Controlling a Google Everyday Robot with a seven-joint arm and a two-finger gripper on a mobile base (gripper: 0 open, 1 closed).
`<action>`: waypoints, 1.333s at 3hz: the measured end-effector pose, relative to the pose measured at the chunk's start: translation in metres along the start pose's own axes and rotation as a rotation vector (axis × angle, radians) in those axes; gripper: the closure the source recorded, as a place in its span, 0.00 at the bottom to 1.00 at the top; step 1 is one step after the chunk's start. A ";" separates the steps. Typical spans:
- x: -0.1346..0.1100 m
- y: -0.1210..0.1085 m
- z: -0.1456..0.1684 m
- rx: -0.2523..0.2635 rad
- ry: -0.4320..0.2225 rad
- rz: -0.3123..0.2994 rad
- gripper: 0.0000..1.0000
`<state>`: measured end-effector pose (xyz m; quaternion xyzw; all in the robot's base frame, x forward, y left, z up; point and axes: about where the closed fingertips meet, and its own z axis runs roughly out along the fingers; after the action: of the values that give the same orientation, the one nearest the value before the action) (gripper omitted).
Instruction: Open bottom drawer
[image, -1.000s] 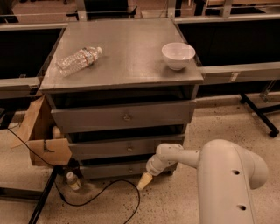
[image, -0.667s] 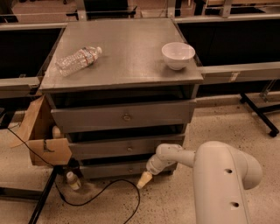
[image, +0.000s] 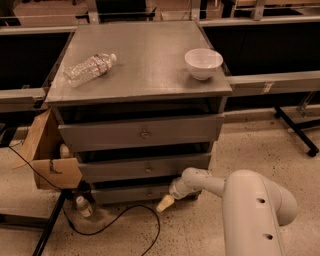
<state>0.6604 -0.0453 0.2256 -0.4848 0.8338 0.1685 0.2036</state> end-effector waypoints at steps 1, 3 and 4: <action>-0.004 -0.004 0.005 0.001 -0.052 -0.056 0.00; -0.014 -0.003 0.020 -0.014 -0.086 -0.246 0.00; -0.013 -0.005 0.032 -0.036 -0.062 -0.258 0.00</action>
Offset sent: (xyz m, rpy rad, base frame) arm 0.0131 0.0132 0.0018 0.0516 -0.2202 0.2423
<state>0.6764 -0.0228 0.2038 -0.5860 0.7546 0.1710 0.2406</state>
